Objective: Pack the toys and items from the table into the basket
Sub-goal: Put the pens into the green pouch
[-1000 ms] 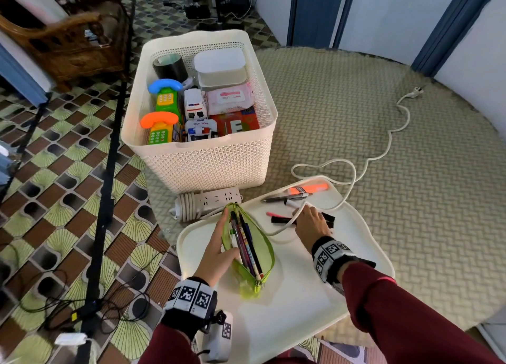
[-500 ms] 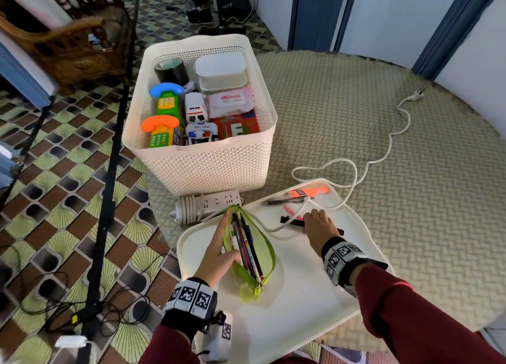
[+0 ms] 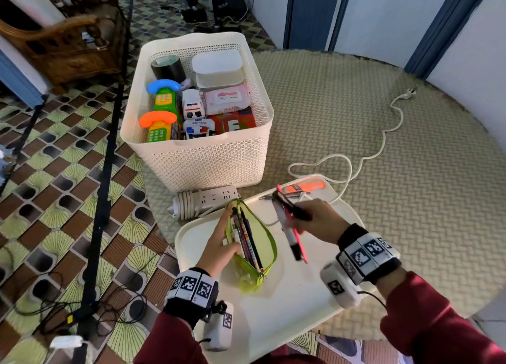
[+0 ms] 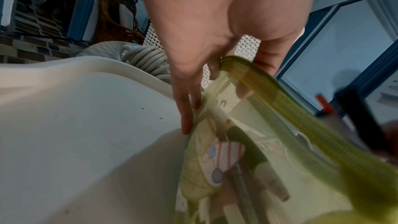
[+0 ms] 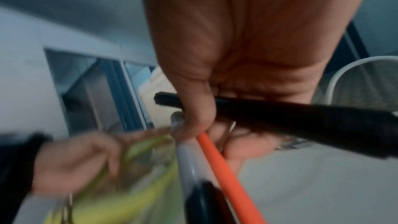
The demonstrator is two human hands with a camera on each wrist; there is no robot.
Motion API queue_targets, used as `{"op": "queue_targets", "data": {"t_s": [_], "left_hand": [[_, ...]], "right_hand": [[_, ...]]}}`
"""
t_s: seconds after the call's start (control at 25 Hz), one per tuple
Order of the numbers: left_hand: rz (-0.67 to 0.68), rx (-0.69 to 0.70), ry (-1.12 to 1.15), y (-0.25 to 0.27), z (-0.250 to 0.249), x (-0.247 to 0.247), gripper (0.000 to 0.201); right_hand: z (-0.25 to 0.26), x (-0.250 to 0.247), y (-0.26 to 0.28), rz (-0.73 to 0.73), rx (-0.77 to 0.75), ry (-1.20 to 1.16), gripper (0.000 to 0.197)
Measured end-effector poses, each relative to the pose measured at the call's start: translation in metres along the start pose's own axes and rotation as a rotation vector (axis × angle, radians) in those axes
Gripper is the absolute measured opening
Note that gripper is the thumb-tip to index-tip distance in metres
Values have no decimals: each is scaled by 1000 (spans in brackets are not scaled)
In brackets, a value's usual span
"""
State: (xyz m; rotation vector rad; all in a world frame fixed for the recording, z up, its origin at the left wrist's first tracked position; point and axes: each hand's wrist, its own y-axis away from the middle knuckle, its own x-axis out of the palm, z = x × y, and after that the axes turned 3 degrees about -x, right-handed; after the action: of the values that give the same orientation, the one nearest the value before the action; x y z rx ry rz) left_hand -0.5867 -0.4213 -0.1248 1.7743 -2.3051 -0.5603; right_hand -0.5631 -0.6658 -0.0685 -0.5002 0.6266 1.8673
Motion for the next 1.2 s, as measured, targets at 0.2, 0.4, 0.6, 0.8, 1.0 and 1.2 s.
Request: {"op": "queue_targets", "data": {"t_s": [0.2,0.4,0.6,0.8,1.0,1.2], "left_hand": [[5,-5,59,3,1,4,93],[-13,-17,105,6,1,3,93],[18,5,68,3,0,3,95],[42,-6,52,-2,2,-4,96],[16,42,53,-5,4,-9,100],[10,37,35,-7,7,-13,98]], "right_hand": [[35,54,-32,-118,100,-188,23],[38,94,-29,227,298,-88,19],[28,100,-34,-9,242,48,30],[37,84,-42,-80,201,-10,30],[-2,10,-86,-261,198,407,23],[-67,5,-106,89,327,665,50]]}}
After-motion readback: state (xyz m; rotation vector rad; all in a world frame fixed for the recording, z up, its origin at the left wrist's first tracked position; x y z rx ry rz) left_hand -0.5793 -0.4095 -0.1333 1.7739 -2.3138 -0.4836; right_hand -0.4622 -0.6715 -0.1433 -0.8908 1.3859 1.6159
